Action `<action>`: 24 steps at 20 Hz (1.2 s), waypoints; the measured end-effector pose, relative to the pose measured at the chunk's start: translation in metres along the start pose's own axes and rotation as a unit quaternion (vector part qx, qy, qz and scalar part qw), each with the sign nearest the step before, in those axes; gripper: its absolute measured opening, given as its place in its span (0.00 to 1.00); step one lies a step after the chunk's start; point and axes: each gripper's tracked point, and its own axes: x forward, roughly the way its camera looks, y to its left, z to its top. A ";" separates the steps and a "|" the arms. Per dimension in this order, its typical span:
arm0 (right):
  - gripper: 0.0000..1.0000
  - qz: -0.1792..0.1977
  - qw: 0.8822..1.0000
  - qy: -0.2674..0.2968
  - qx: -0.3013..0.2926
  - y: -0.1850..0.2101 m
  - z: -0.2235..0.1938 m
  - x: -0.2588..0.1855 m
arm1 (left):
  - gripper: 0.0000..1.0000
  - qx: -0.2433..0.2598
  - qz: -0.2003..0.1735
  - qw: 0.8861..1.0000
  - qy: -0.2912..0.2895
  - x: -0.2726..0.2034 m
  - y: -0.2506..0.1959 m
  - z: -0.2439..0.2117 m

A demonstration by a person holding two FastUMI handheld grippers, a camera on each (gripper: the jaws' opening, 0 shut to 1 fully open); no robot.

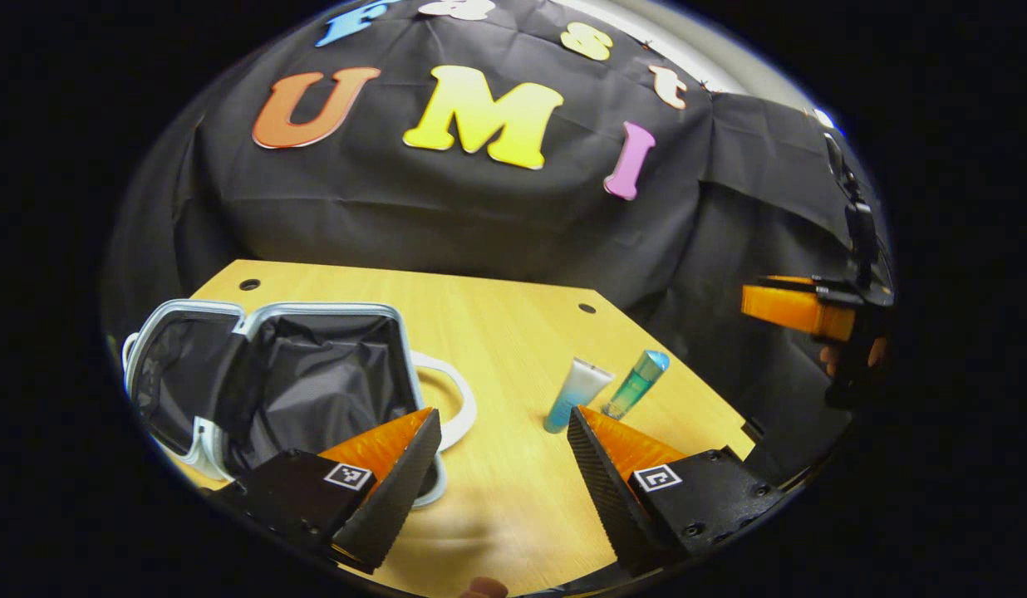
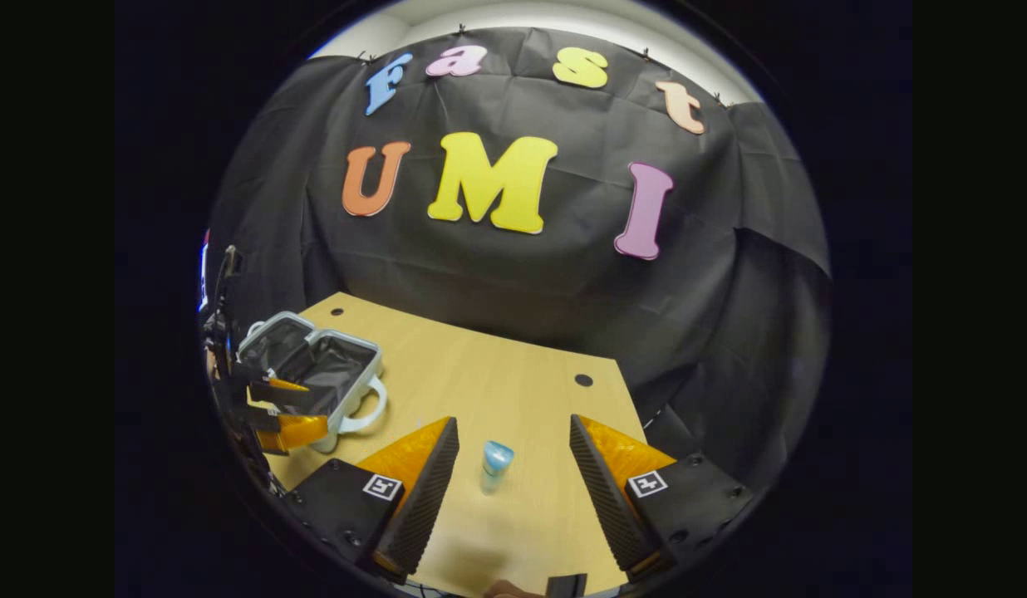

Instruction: First open the suitcase, pack the skin care products into it, and then close the suitcase.

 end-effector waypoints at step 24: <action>0.80 -0.016 0.996 0.085 0.006 -0.087 -0.084 0.027 | 0.52 0.033 -0.016 0.995 0.093 0.164 -0.074 -0.062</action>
